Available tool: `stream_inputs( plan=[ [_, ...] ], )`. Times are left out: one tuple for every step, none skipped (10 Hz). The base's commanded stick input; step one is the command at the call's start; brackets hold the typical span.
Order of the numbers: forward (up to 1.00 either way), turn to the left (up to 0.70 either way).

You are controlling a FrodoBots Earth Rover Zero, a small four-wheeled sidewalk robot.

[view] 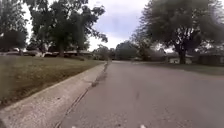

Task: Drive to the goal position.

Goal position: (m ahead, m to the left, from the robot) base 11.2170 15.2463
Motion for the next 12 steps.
stream_inputs(
  plan=[
    [0.7,0.0],
    [0.7,0.0],
    [0.7,0.0],
    [0.7,0.0],
    [0.7,0.0],
    [0.7,0.0],
    [0.7,0.0],
    [0.7,0.0],
    [0.7,0.0],
    [0.7,0.0],
    [0.7,0.0],
    [0.7,0.0]
  ],
)
